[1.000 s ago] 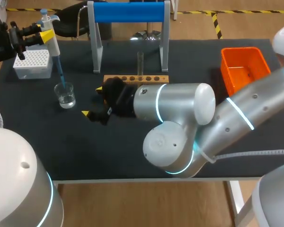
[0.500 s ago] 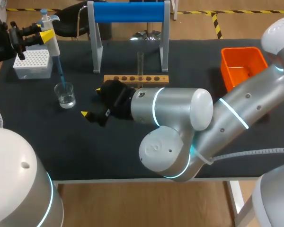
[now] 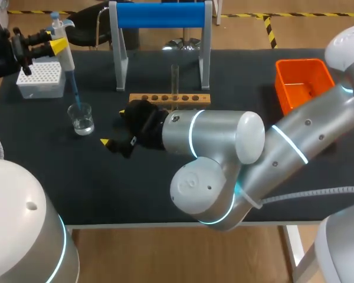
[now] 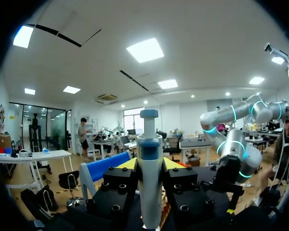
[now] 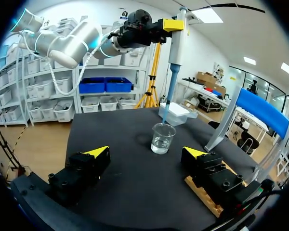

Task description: Invert the test tube, pick up the pipette, mount the tip to pipette, aspirate from beaker and dispense into the tube, eject the tip, return the pipette, and cap with the stopper.

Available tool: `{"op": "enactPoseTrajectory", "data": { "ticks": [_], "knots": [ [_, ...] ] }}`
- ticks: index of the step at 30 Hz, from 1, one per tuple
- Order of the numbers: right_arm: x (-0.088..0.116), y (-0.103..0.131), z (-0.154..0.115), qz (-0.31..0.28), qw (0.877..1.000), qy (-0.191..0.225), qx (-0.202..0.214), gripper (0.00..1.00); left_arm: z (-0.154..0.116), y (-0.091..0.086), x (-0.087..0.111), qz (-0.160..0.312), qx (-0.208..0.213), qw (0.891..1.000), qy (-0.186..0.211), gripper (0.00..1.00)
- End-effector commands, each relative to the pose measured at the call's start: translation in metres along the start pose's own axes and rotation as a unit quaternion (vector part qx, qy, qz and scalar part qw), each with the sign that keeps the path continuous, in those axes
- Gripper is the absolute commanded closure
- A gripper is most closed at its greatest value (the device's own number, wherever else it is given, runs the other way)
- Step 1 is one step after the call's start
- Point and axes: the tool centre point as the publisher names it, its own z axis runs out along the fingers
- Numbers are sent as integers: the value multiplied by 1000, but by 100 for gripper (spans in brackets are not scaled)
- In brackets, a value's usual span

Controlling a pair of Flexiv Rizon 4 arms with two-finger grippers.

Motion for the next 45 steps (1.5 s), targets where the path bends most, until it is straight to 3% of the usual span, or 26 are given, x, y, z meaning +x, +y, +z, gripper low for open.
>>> {"op": "enactPoseTrajectory", "data": {
  "ticks": [1,30,45],
  "knots": [
    [3,-1,2,0,1000,-4,0,0,0,8,-4,0,4,1000,2,100],
    [3,-1,2,0,1000,-4,0,0,-10,50,-23,-6,7,1000,6,100],
    [3,-1,2,0,1000,-4,0,0,-10,61,-26,-7,3,1000,7,100]
  ]
}}
